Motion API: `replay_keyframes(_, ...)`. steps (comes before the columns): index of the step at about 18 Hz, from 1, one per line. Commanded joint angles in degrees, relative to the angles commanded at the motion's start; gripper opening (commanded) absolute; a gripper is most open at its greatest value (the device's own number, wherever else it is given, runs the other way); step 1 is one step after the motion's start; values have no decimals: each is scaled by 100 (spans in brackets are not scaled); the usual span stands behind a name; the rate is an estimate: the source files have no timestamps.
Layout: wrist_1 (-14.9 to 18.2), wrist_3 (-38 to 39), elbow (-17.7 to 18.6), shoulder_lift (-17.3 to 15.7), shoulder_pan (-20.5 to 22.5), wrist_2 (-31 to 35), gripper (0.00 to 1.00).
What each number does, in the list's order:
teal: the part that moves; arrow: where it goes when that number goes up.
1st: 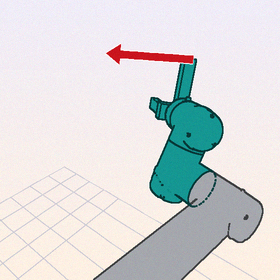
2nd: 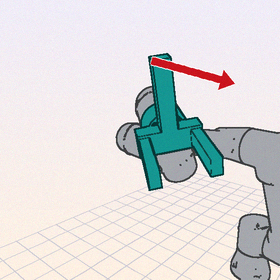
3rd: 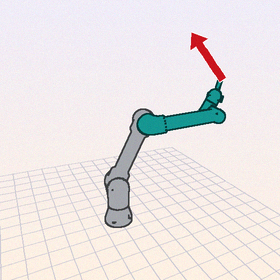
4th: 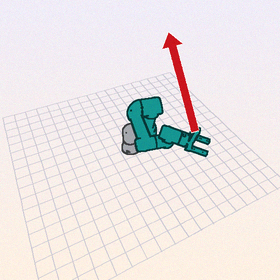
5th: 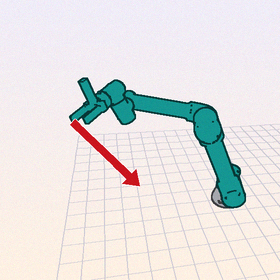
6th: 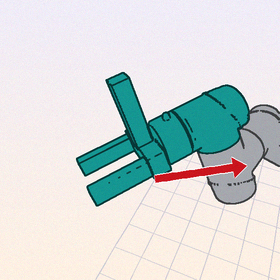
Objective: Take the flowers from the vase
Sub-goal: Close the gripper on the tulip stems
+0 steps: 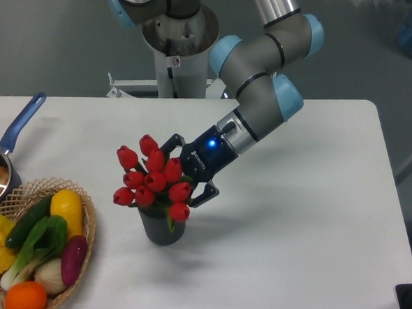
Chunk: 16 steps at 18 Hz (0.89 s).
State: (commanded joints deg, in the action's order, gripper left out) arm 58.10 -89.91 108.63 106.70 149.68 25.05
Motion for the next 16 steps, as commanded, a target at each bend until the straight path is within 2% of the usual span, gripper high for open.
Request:
replay_keyframes(7, 0, -17, 35, 44, -18, -80, 55)
replay_keyframes(16, 0, -158, 132, 44, 35, -88, 49)
